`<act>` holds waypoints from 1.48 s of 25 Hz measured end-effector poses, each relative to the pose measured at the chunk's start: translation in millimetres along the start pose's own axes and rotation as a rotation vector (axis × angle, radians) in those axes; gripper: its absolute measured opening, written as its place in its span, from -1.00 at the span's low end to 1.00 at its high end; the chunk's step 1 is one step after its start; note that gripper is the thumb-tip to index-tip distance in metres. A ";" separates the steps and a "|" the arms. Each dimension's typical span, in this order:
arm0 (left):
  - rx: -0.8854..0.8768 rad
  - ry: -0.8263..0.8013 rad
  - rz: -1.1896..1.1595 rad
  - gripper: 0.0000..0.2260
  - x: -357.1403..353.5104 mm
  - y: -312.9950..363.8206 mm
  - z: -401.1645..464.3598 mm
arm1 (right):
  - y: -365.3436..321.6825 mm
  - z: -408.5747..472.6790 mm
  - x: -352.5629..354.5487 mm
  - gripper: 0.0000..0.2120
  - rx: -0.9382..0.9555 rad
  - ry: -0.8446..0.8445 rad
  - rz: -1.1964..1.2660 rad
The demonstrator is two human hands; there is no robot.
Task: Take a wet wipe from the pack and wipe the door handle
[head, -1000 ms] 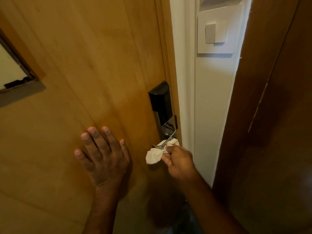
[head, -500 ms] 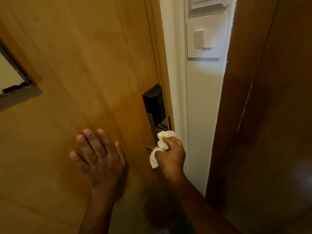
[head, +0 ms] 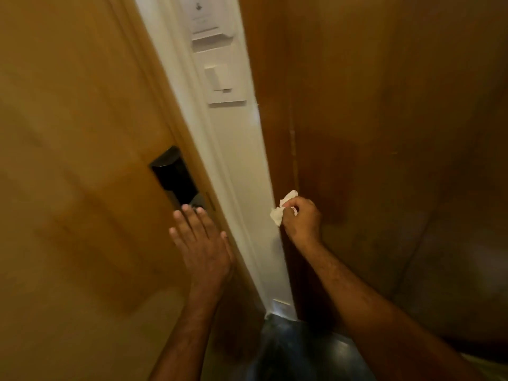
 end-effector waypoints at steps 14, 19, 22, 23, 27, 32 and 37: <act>-0.817 -0.560 -0.573 -0.39 0.0 456.4 -293.4 | 312.1 -46.4 486.6 -0.77 -0.561 0.502 -0.564; -0.982 -0.727 -0.637 -0.36 -2.7 512.2 -419.1 | 428.9 -130.4 552.8 -0.87 -0.887 0.576 -0.556; -0.912 -0.874 -0.571 -0.38 -26.9 520.2 -476.3 | 498.5 -160.7 556.5 -0.81 -1.032 0.596 -0.534; -0.901 -0.889 -0.566 -0.38 -32.4 524.6 -488.0 | 518.6 -166.7 556.1 -0.81 -1.043 0.616 -0.562; -0.954 -0.839 -0.598 -0.43 -46.1 537.4 -514.4 | 575.4 -181.0 540.0 -0.73 -1.147 0.520 -0.609; -0.970 -0.879 -0.558 -0.45 -68.6 528.9 -517.4 | 584.2 -170.8 543.6 -0.76 -1.081 0.484 -0.695; -0.954 -0.811 -0.515 -0.48 -81.6 503.1 -497.9 | 571.7 -150.7 553.4 -0.66 -0.913 0.123 -1.016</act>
Point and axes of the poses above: each hand's wrist, its own z-axis towards the middle knuckle, its own x-axis out of the back of the hand, y = z × x, the point moved 4 cm from there along z, towards the middle knuckle, and after that the axes turned 15 degrees about y, right-handed, at the moved point
